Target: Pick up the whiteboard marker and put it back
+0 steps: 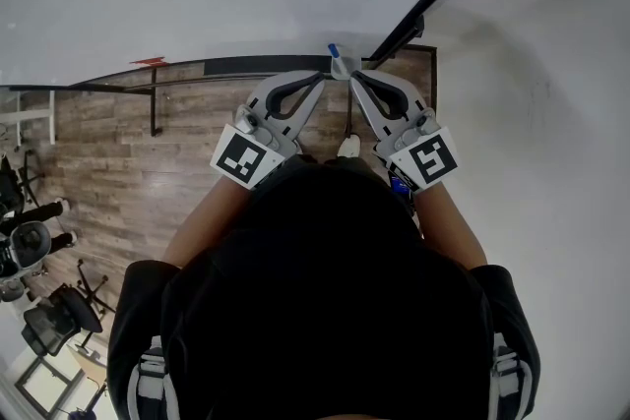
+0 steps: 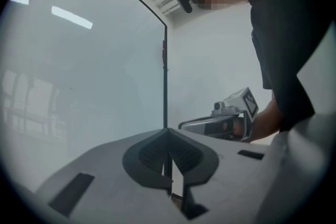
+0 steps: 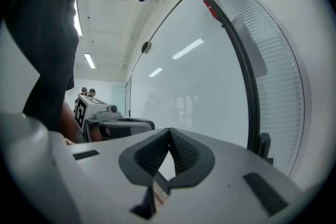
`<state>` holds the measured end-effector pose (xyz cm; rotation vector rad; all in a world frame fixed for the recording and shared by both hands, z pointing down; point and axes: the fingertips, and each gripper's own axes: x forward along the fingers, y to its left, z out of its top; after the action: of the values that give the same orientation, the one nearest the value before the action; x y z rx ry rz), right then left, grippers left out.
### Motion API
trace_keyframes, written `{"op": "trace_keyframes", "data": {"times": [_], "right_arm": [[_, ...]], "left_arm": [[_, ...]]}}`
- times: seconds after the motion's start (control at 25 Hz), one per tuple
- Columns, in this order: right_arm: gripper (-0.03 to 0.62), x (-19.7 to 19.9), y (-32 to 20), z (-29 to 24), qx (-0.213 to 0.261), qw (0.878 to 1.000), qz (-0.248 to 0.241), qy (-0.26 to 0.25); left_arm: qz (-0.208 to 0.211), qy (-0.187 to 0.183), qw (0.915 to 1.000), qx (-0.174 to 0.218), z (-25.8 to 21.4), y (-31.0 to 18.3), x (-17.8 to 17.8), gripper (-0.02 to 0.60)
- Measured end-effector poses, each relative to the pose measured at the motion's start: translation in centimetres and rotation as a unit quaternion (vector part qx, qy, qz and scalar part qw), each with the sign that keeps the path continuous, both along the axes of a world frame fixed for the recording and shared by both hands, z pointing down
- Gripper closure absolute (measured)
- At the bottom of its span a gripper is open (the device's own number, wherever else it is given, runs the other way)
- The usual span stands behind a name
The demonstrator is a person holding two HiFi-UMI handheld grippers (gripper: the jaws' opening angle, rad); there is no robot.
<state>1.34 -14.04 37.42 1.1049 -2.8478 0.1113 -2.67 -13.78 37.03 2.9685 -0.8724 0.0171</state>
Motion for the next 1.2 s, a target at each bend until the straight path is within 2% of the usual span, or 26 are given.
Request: {"op": "trace_keyframes", "data": {"times": [1.2], "right_arm": [[0.593,-0.07,-0.06,0.79,-0.004,1.0,-0.003,0.006]], "left_arm": [[-0.004,-0.003,1.0,-0.005,0.76,0.06,-0.41,0.578]]}}
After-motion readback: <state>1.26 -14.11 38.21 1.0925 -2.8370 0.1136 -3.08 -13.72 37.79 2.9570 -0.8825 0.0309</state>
